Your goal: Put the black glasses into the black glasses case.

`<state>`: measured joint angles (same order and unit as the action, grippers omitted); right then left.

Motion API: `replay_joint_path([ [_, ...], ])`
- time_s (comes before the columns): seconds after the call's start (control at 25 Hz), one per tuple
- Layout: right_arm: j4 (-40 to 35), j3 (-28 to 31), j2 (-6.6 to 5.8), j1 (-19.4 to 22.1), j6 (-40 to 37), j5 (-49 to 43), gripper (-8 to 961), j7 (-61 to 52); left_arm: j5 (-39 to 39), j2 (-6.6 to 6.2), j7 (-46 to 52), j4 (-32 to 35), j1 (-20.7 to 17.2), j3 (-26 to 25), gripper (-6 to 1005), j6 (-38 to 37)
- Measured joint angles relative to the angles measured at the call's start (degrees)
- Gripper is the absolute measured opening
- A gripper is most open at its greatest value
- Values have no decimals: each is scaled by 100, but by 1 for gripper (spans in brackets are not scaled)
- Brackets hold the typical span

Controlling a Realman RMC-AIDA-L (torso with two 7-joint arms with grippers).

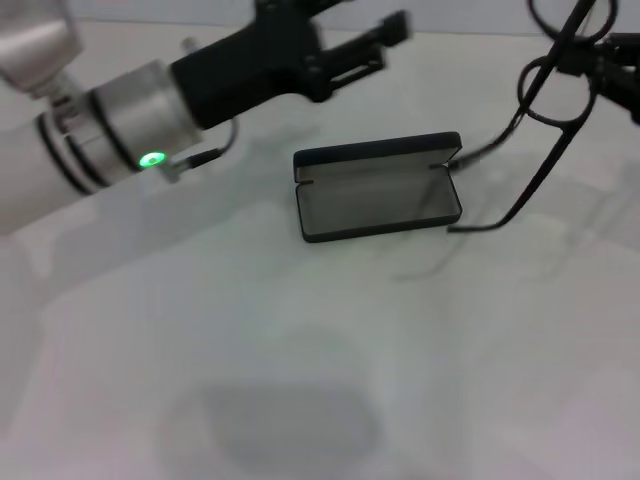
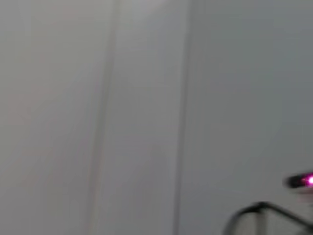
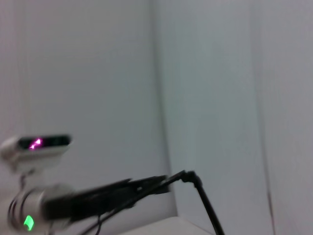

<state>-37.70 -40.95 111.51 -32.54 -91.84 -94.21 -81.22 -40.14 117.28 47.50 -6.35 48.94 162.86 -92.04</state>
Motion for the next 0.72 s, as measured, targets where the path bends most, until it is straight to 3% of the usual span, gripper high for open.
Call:
replay_joint_path([
  [0.12,459,59,-172,-98,129,-46,95,-587,255,114,-204,0,321,1,700,8],
  [0.16,689,6,-322,-182,202,-227,95,-1095,290,136,-232,-2,374,2,700,16],
  [0.32,869,-10,-462,-312,209,-653,95,-1652,488,222,-283,-40,665,1,700,39],
  [0.72,1030,-1,-522,-598,-503,-1564,95,-2362,934,244,-292,96,1065,1,700,46],
])
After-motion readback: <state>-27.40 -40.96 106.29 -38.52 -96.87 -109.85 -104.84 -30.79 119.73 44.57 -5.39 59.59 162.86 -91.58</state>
